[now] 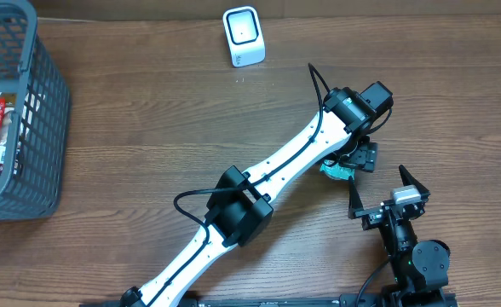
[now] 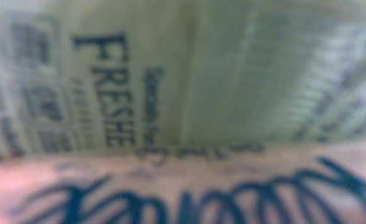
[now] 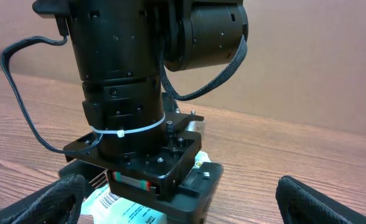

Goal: Scan the item barcode
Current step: 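Lower the left gripper and release the items onto the table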

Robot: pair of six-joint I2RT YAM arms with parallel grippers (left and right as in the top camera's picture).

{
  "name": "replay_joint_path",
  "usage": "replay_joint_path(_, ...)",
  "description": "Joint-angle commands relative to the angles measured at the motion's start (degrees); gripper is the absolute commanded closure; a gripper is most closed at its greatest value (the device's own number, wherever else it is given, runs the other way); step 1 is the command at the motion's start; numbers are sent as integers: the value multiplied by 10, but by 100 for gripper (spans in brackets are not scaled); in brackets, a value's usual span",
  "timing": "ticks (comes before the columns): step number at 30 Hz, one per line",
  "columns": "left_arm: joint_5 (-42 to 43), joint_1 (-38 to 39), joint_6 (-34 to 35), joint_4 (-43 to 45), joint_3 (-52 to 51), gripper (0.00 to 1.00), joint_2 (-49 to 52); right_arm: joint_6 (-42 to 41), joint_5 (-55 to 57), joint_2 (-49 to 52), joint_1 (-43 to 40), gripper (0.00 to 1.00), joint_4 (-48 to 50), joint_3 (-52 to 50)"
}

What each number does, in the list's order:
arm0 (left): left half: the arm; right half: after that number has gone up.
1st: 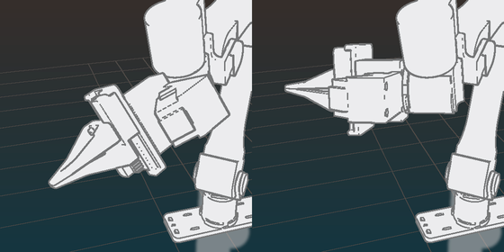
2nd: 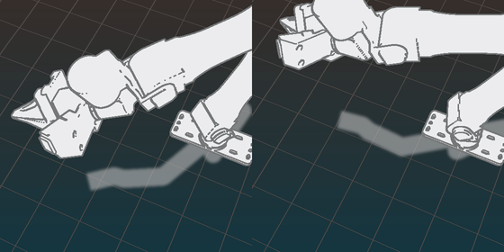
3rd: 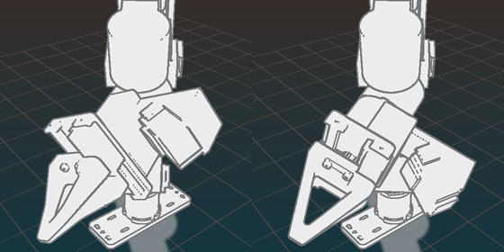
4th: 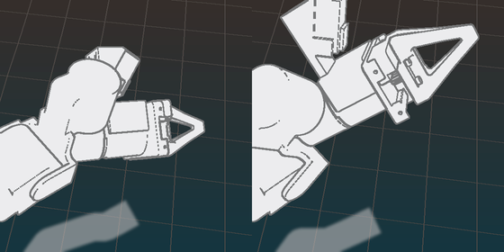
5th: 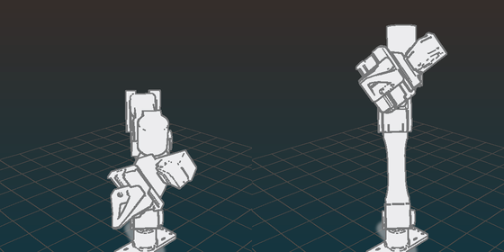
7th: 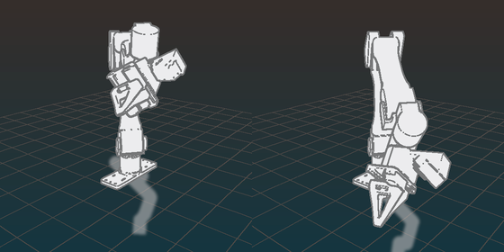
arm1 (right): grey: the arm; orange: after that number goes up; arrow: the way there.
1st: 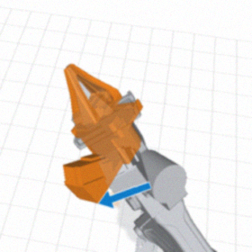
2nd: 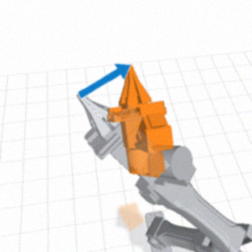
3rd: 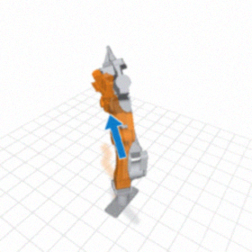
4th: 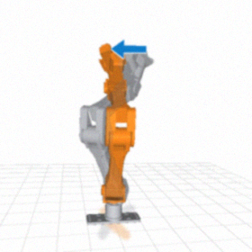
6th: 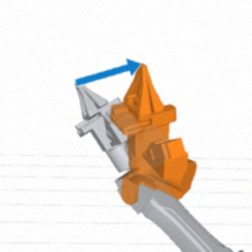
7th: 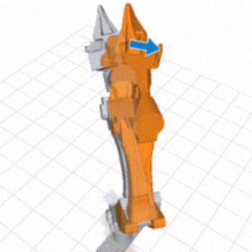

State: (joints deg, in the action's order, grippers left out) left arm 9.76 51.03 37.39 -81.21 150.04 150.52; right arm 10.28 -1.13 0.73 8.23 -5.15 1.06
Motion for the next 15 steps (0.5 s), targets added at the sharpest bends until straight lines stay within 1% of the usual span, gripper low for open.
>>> replay_joint_path(1, 18, 3, -16, -2, 7, 0, -3, 1, 0, -6, -3, 0, 3, -6)
replay_joint_path(6, 13, 3, -19, -7, 17, 0, -7, 1, 0, -6, -3, 0, 3, -6)
replay_joint_path(11, -44, 3, -30, -15, 39, 0, -32, 1, 0, -6, -3, 0, 3, -6)
replay_joint_path(15, -45, 3, -36, -12, 39, 0, -50, 1, 0, -6, -3, 0, 3, -6)
